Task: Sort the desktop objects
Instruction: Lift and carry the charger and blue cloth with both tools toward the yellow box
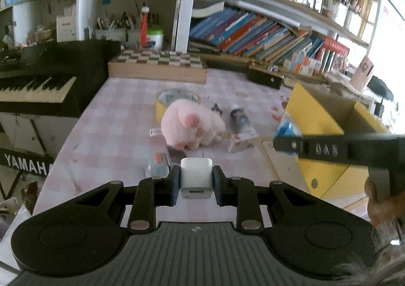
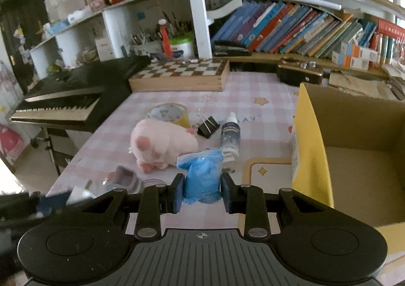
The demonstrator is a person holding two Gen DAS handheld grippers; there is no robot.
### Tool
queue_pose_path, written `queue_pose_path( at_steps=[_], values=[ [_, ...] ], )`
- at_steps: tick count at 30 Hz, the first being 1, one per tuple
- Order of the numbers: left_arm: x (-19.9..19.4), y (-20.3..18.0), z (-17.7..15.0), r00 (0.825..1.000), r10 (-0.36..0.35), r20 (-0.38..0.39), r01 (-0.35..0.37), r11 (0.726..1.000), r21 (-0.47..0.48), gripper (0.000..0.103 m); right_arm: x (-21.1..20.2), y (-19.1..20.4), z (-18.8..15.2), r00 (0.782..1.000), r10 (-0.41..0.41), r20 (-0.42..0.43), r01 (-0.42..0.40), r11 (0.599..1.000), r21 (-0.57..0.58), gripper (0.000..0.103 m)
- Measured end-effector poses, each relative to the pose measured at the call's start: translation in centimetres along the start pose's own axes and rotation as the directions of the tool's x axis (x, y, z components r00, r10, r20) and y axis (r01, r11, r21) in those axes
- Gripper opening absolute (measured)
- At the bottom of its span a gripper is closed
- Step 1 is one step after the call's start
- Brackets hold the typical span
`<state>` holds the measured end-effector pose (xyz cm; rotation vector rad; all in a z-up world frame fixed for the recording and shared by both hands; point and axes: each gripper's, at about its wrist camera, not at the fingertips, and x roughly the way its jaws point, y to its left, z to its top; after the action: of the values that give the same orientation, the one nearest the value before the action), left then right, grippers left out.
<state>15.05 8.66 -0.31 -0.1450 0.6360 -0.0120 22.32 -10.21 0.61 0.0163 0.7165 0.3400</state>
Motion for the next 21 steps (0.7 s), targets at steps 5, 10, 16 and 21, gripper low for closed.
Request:
queue_pose_path(
  at_steps=[5,10,16,21],
  values=[
    [-1.8,-0.2,0.4,0.999,-0.032,0.021,0.032,0.999,0.002,0.024,-2.4,0.7,-1.4,1.000,-0.007,0.003,0.007,1.000,-0.008,0.030],
    [-3.9,-0.6,-0.5,0.997,-0.068,0.021,0.068,0.998,0.007,0.024,-4.3,1.2,-3.1,1.000,-0.020,0.002,0.020,1.000,0.015,0.030],
    [-6.2,-1.3,-2.1,0.996,-0.090,0.007,0.090,0.996,0.022,0.024,-6.5,1.7,-5.2,0.999,-0.041,-0.002,0.041,0.998,0.044,0.030],
    [-7.7,-1.8,-4.3,0.994,-0.104,-0.015,0.105,0.994,0.037,0.024,-8.2,2.3,-7.3,0.998,-0.059,-0.016,0.060,0.997,0.052,0.030]
  ],
)
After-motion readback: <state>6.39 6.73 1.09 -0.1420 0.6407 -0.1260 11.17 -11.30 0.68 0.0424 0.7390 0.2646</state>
